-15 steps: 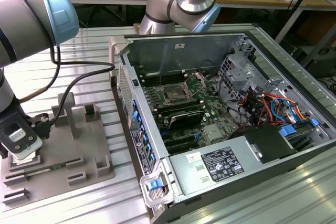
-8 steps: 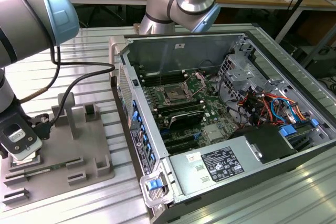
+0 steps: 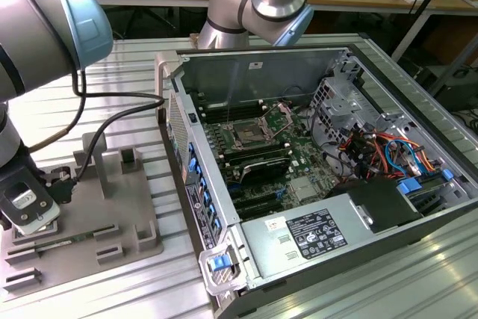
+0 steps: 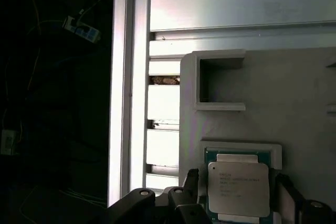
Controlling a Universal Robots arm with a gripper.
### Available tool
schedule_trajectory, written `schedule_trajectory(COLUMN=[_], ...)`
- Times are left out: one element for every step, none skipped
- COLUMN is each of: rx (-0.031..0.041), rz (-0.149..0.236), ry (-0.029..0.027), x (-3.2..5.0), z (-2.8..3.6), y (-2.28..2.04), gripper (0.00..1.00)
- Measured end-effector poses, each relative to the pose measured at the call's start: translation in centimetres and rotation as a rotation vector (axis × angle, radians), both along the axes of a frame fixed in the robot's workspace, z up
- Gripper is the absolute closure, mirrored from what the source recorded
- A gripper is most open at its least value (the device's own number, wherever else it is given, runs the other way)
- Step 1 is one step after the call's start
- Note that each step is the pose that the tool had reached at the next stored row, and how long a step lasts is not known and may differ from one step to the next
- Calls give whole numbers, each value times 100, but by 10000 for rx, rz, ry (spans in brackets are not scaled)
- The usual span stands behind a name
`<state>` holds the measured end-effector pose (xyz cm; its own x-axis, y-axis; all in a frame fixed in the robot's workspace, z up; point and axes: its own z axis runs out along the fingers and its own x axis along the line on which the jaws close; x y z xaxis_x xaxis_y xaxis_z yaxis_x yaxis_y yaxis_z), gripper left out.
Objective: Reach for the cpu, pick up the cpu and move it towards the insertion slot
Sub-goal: 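Pick up the cpu and move it towards the insertion slot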
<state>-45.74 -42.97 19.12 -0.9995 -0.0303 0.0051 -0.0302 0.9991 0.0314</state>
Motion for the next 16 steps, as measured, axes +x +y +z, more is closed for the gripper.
schedule_trajectory(rx=[-1, -2, -3, -4, -5, -3, -4, 0, -2, -4, -5, -5, -6, -5, -5, -5], rz=[3, 5, 7, 11, 16, 30, 70, 147, 147, 142, 140, 138, 137, 134, 131, 131], ry=[0, 1, 3, 3, 4, 2, 2, -3, 0, 0, 0, 1, 2, 1, 0, 2], x=[1, 1, 1, 1, 1, 1, 1, 3, 3, 5, 7, 9, 14, 19, 22, 22], z=[-4, -11, -16, -18, -19, -21, -22, -25, -24, -24, -24, -24, -23, -24, -25, -24], y=[-1, -1, -1, -1, -1, -1, 0, 3, 5, 6, 7, 7, 6, 6, 6, 6], gripper=[34, 34, 34, 34, 34, 34, 34, 34, 34, 34, 34, 34, 34, 34, 35, 42])
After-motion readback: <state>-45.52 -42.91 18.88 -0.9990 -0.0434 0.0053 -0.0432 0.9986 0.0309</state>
